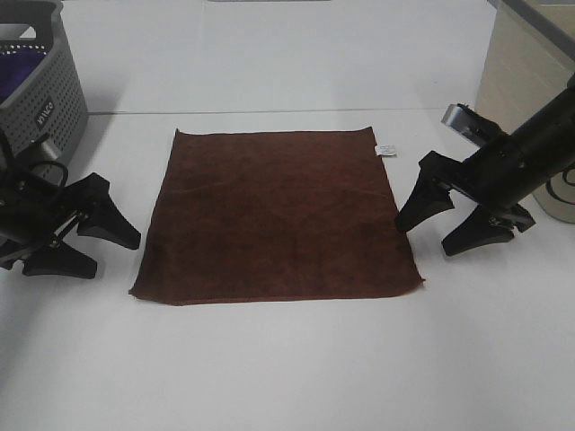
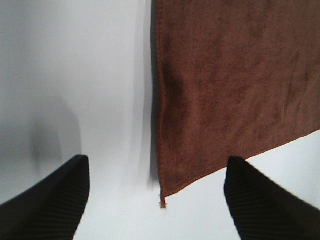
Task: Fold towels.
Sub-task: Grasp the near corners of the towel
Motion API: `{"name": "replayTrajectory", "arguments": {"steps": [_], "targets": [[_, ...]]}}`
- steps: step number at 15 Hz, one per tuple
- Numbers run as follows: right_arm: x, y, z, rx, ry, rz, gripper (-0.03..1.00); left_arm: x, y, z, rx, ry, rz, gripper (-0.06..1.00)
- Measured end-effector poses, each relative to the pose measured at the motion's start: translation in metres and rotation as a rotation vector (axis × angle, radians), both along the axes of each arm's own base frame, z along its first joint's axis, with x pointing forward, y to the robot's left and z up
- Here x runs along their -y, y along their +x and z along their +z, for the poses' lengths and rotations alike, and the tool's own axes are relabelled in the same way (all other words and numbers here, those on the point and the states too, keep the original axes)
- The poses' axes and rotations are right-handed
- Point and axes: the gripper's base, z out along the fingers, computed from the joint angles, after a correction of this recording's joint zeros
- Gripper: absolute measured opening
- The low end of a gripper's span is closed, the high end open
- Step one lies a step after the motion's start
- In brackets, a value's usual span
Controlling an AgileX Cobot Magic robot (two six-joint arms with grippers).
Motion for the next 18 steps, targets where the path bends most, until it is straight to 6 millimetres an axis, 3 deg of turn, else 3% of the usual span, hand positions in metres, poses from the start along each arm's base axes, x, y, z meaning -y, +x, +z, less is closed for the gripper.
{"name": "replayTrajectory", "arguments": {"steps": [9,12,16,18], "targets": [[-0.007,0.009,-0.026,0.003,0.101,-0.05,0.76,0.043,0.014,-0.017,0.039,-0.01,-0.049,0.71],[-0.014,0.011,-0.034,-0.016,0.192,-0.067,0.76,0.067,0.022,-0.022,0.034,-0.056,-0.084,0.7],[-0.021,0.011,-0.04,-0.035,0.235,-0.075,0.73,0.072,0.021,-0.024,0.031,-0.052,-0.095,0.59],[-0.04,0.008,-0.042,-0.033,0.226,-0.032,0.72,0.072,0.021,-0.025,0.031,-0.051,-0.093,0.58]]}}
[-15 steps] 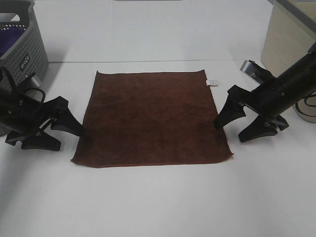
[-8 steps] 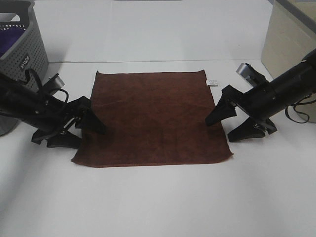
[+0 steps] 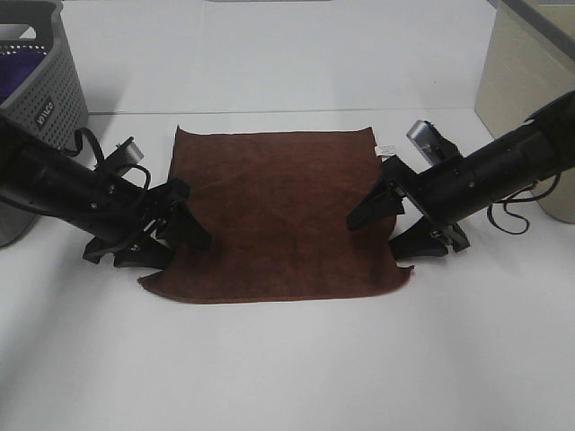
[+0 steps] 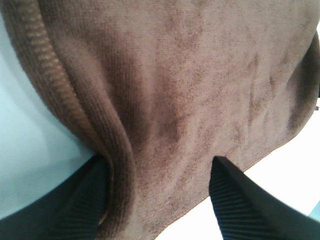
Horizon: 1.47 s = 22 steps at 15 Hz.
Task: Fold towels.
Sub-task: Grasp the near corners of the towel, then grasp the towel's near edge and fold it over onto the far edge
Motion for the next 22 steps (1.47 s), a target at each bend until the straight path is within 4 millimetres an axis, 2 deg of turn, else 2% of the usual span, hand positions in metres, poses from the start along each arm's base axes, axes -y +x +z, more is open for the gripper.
{"name": "replayTrajectory", "arguments": {"steps": [2,3,5,6,7,13,15,18,19,20,22], "targets": [[-0.011,-0.001,-0.002,0.007,-0.016,0.016,0.62,0.0,0.0,-0.001,0.001,0.005,0.002,0.53],[-0.011,-0.001,-0.003,0.005,-0.029,0.019,0.54,-0.001,0.0,-0.003,0.001,0.013,0.007,0.44],[-0.009,-0.002,-0.008,-0.007,-0.068,0.017,0.29,-0.002,0.0,-0.007,-0.002,0.026,0.008,0.15],[-0.008,-0.002,-0.01,-0.015,-0.084,0.007,0.12,-0.002,0.0,-0.007,-0.004,0.03,0.006,0.04],[-0.007,-0.002,-0.011,-0.024,-0.093,0.004,0.02,-0.002,-0.001,-0.006,-0.012,0.031,0.009,0.01],[0.001,-0.01,0.016,-0.039,-0.199,0.02,0.0,-0.008,-0.019,0.009,-0.17,0.101,-0.025,0.01],[0.002,-0.024,0.02,-0.071,-0.202,0.032,0.0,-0.009,-0.033,0.017,-0.198,0.102,-0.035,0.01],[0.005,-0.064,0.016,-0.176,-0.203,0.034,0.0,-0.013,-0.068,0.022,-0.281,0.101,-0.027,0.01],[0.005,-0.072,0.017,-0.2,-0.199,0.037,0.0,-0.014,-0.073,0.024,-0.282,0.106,-0.033,0.01],[0.005,-0.073,0.021,-0.195,-0.194,0.036,0.0,-0.015,-0.074,0.028,-0.271,0.108,-0.034,0.01],[0.004,-0.063,0.033,-0.126,-0.195,0.017,0.0,-0.015,-0.068,0.043,-0.206,0.11,-0.003,0.01]]}}
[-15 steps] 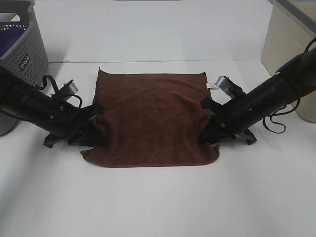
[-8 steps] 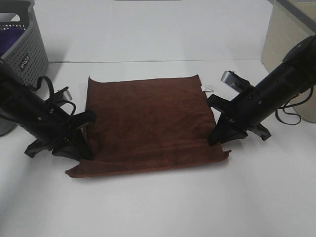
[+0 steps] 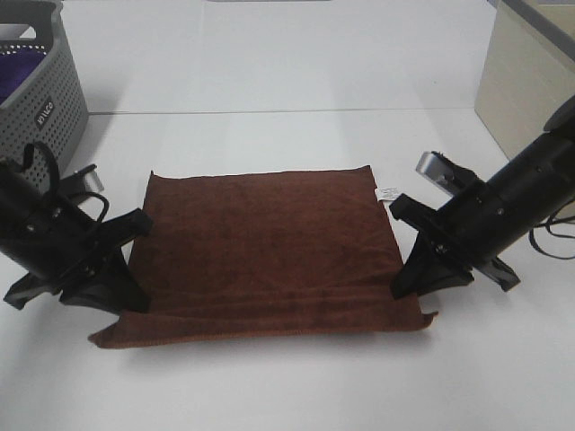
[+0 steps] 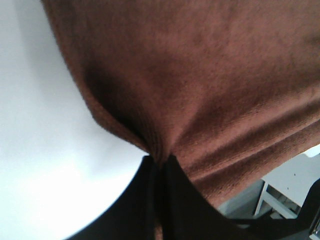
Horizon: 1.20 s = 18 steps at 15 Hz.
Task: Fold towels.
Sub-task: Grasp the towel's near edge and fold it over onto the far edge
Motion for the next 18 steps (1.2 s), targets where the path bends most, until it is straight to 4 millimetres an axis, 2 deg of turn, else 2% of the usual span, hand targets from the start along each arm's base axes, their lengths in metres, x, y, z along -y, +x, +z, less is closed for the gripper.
{"name": "replayTrajectory", "arguments": {"steps": [4,7,9,12,15,18], "targets": [[-0.005,0.054,0.033,0.197,0.021,-0.006,0.0,0.001,0.037,0.023,0.13,0.037,0.068,0.01],[-0.011,0.099,0.036,0.261,0.043,0.008,0.0,0.002,0.076,0.033,0.241,0.068,0.1,0.01],[-0.014,0.124,0.028,0.274,0.052,0.011,0.0,0.005,0.101,0.033,0.288,0.074,0.098,0.01],[-0.016,0.15,0.021,0.301,0.051,0.008,0.0,0.008,0.129,0.024,0.323,0.082,0.101,0.01],[-0.013,0.164,0.002,0.274,-0.005,-0.002,0.0,0.011,0.15,0.018,0.349,0.082,0.102,0.01],[-0.012,0.169,-0.01,0.277,-0.03,-0.025,0.0,0.011,0.155,-0.003,0.32,0.096,0.105,0.01]]}}
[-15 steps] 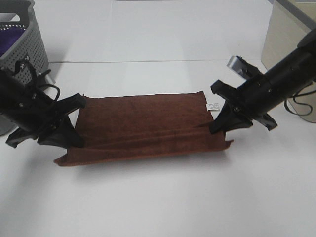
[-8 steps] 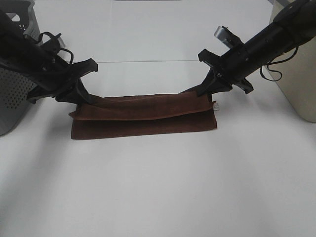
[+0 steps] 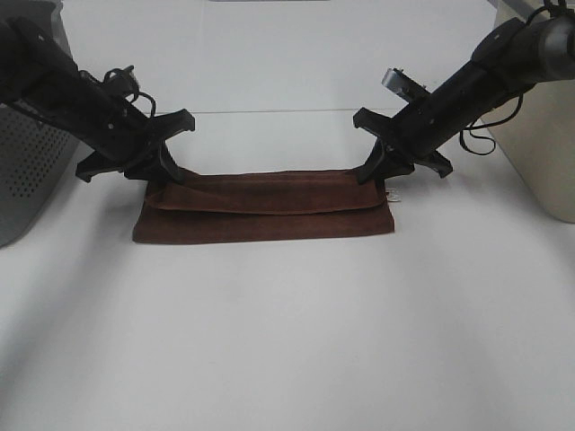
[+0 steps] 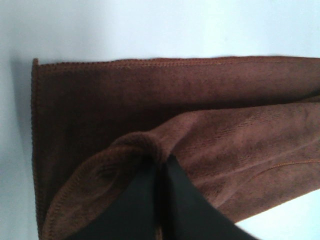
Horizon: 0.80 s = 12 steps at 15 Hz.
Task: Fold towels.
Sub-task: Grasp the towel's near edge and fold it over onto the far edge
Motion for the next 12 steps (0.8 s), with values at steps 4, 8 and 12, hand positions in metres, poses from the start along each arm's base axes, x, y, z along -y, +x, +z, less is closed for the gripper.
{"name": "replayTrajectory", "arguments": {"steps": [4,8,12], "targets": [[0.0,0.002,0.0,0.014,-0.001,-0.014,0.15,-0.001,0.001,-0.009,-0.005,0.018,0.0,0.06],[-0.002,-0.002,0.001,-0.024,0.03,0.0,0.68,-0.001,0.0,-0.009,-0.014,0.019,-0.009,0.52],[-0.002,-0.005,0.018,-0.014,0.039,0.023,0.78,-0.002,-0.003,0.013,0.021,0.03,-0.04,0.72]]}}
